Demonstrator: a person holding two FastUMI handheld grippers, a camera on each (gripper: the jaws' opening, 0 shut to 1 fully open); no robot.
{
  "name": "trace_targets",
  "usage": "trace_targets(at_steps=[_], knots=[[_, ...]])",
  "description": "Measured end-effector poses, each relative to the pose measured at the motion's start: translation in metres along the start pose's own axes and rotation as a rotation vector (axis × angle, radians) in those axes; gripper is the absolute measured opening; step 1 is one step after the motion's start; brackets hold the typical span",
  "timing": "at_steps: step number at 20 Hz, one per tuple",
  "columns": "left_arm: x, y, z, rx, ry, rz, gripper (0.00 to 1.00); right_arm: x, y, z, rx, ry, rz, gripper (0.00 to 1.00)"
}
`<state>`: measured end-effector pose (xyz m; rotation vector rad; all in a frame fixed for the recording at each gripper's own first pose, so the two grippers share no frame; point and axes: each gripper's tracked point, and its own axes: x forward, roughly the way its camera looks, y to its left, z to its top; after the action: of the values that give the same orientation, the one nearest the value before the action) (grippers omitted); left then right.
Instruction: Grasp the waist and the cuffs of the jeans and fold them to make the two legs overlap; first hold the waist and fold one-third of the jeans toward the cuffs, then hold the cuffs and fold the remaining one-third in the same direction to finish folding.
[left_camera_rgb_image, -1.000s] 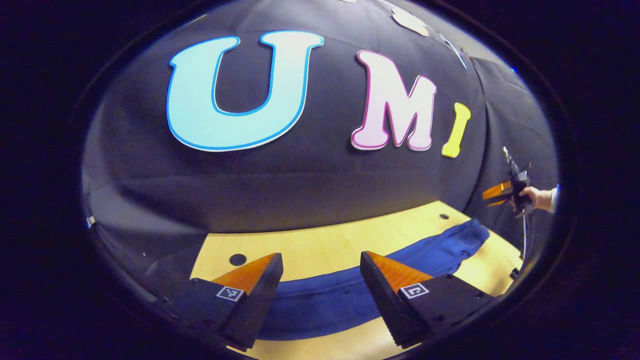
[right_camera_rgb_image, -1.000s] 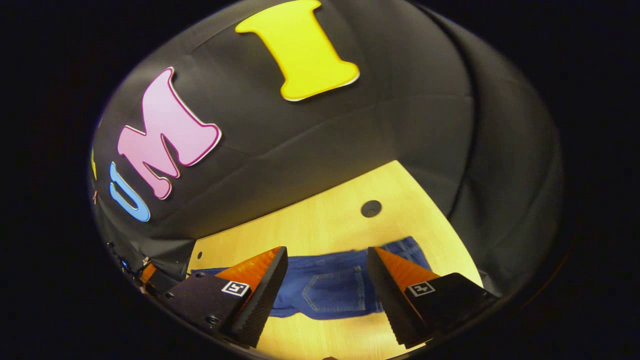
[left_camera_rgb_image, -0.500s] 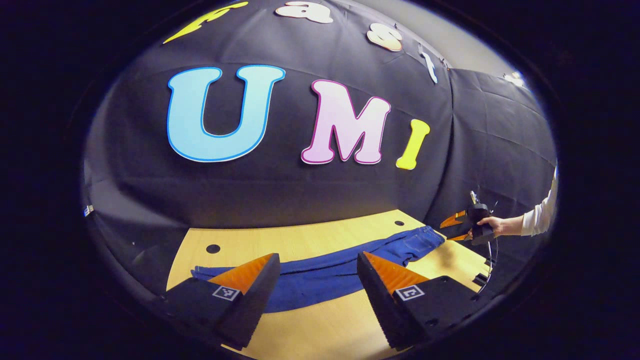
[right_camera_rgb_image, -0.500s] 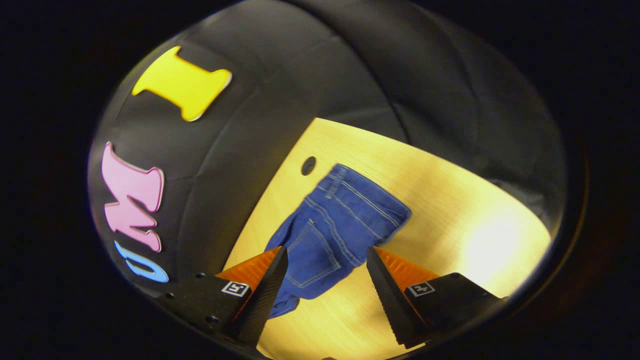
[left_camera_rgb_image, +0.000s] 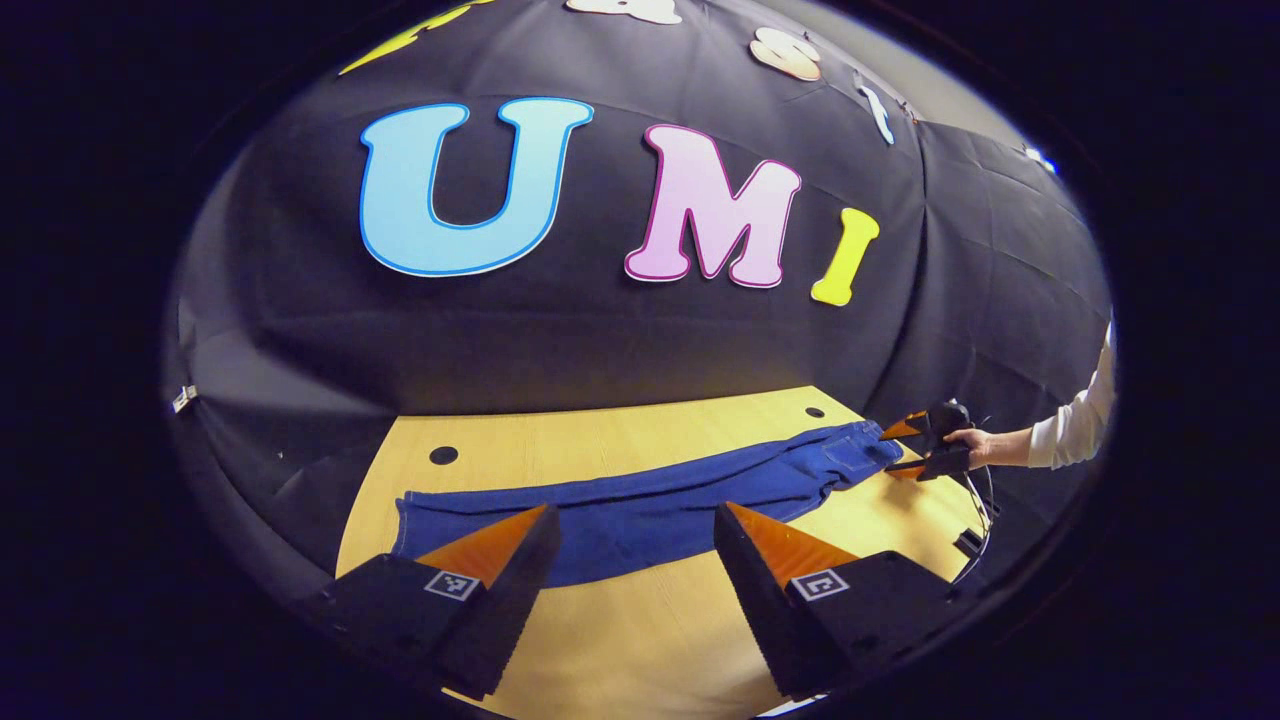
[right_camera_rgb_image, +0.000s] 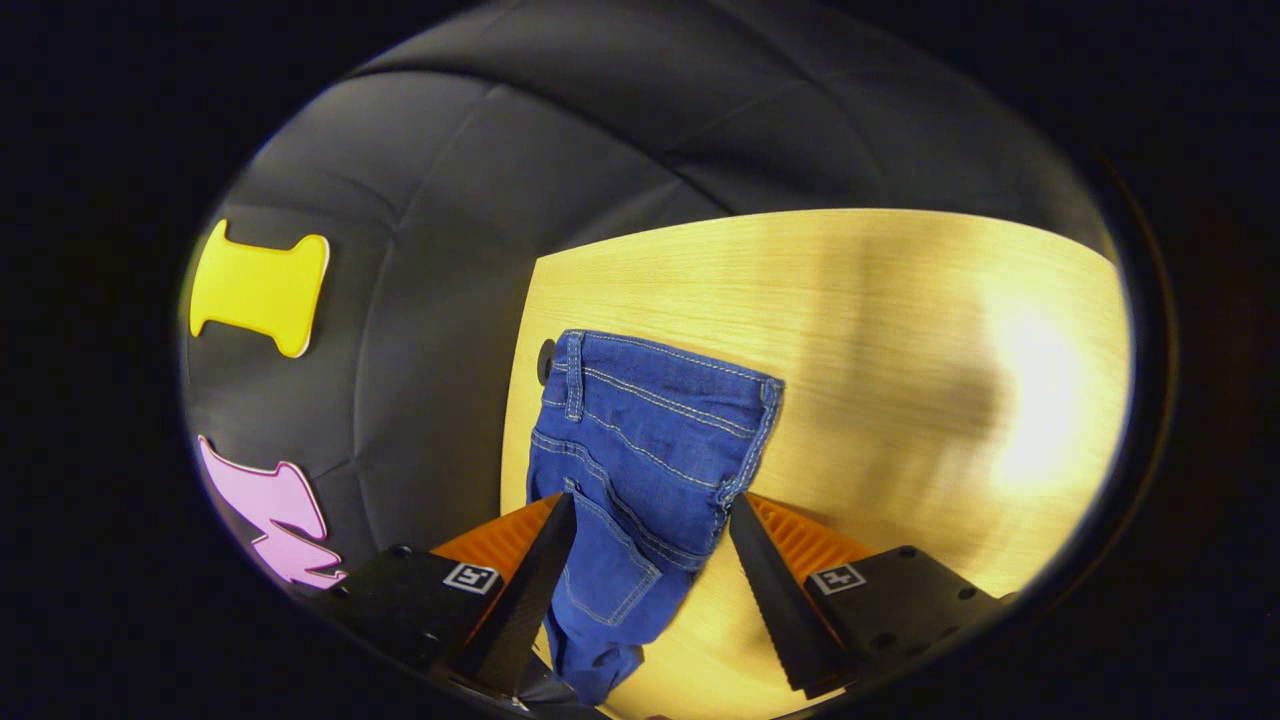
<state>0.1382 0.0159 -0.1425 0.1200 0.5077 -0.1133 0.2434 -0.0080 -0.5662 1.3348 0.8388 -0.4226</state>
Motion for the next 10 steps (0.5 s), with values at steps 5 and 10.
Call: trace_targets(at_steps=[5,10], knots=[[0.019,-0.002,-0.004,-0.016,0.024,0.001,0.97,0.004,-0.027,0.004,0.031,-0.045,-0.056,0.60],[0.025,-0.013,-0.007,0.000,0.035,-0.017,0.97,0.003,-0.012,0.011,-0.105,-0.111,-0.056,0.09]])
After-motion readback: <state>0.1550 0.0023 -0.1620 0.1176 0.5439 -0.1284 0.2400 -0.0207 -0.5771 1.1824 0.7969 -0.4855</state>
